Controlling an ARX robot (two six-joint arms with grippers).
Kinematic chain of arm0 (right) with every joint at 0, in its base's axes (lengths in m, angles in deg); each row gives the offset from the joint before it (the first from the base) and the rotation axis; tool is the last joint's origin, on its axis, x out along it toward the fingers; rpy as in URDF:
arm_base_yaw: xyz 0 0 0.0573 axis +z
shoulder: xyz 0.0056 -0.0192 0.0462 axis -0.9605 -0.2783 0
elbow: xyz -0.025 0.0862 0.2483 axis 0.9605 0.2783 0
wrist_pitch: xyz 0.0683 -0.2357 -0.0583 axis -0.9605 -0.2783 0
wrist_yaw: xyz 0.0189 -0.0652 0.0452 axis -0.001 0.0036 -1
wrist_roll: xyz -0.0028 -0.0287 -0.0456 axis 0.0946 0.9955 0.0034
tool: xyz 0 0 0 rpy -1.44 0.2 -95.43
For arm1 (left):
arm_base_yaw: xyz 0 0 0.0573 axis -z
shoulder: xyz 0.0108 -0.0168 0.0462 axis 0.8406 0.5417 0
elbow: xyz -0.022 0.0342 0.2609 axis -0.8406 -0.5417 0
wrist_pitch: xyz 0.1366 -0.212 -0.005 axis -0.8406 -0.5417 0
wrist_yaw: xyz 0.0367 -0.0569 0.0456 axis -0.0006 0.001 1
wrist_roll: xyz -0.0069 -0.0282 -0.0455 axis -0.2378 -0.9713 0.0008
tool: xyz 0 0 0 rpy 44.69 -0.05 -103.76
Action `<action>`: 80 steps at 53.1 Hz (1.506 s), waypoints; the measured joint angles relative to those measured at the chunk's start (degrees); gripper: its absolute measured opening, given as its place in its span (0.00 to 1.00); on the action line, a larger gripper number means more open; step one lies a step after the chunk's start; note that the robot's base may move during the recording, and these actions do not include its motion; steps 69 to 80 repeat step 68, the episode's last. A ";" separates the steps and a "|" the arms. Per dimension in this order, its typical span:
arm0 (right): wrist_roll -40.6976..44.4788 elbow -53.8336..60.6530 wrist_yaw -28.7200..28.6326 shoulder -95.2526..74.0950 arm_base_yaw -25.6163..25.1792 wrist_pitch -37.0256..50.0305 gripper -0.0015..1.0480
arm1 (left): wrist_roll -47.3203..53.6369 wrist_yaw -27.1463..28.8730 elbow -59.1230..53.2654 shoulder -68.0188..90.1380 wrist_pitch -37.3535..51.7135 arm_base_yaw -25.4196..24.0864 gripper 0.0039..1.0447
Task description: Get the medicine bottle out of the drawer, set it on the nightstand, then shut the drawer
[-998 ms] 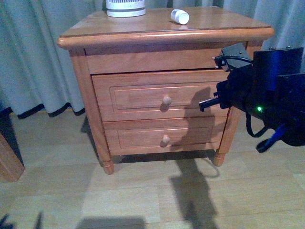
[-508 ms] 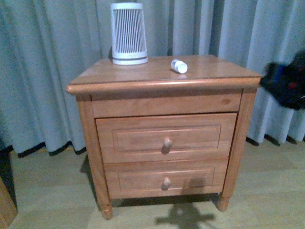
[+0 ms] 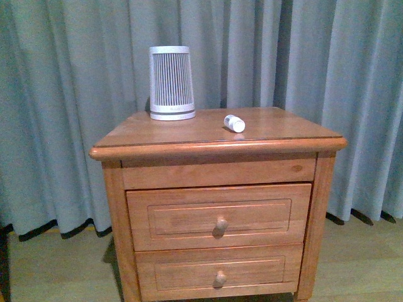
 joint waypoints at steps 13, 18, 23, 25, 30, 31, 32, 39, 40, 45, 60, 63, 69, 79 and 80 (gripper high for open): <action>1.03 14.01 -0.57 9.55 -0.68 2.84 0.03 | 0.04 -0.04 0.00 -0.02 0.00 0.00 0.94; 1.07 14.03 -0.74 10.23 -0.74 3.04 0.03 | 0.04 -0.02 0.00 -0.02 0.00 0.00 0.94; 1.07 14.03 -0.72 10.23 -0.74 3.04 0.03 | 0.04 -0.02 0.00 -0.02 0.00 0.00 0.94; 1.07 14.03 -0.74 10.23 -0.74 3.04 0.03 | 0.02 -0.02 0.00 -0.02 0.00 0.00 0.94; 1.07 14.03 -0.72 10.23 -0.74 3.04 0.03 | 0.02 -0.02 0.00 -0.02 0.00 0.00 0.94; 1.07 14.03 -0.72 10.23 -0.74 3.04 0.03 | 0.04 -0.02 0.00 -0.02 0.00 0.00 0.94; 1.07 14.03 -0.72 10.23 -0.74 3.04 0.03 | 0.02 -0.02 0.00 -0.02 0.00 0.00 0.94; 1.07 14.03 -0.72 10.25 -0.74 3.04 0.03 | 0.02 -0.02 0.00 -0.02 0.00 0.00 0.94; 1.07 14.03 -0.72 10.23 -0.74 3.04 0.03 | 0.02 -0.02 0.00 -0.02 0.00 0.00 0.94; 1.20 14.03 -0.72 10.25 -0.74 3.04 0.14 | 0.02 -0.02 0.00 -0.02 0.00 0.00 0.94; 1.20 14.03 -0.72 10.25 -0.74 3.04 0.62 | 0.02 -0.02 0.00 -0.02 0.00 0.00 0.94; 1.20 14.03 -0.72 10.25 -0.74 3.04 0.70 | 0.02 -0.02 0.00 -0.02 0.00 0.00 0.94; 1.20 14.03 -0.72 10.25 -0.74 3.04 0.86 | 0.02 -0.02 0.00 -0.02 0.00 0.00 0.94; 1.20 14.03 -0.72 10.25 -0.74 3.04 0.86 | 0.02 -0.02 0.00 -0.02 0.00 0.00 0.94; 1.20 14.03 -0.72 10.25 -0.74 3.04 0.86 | 0.02 -0.02 0.00 -0.02 0.00 0.00 0.94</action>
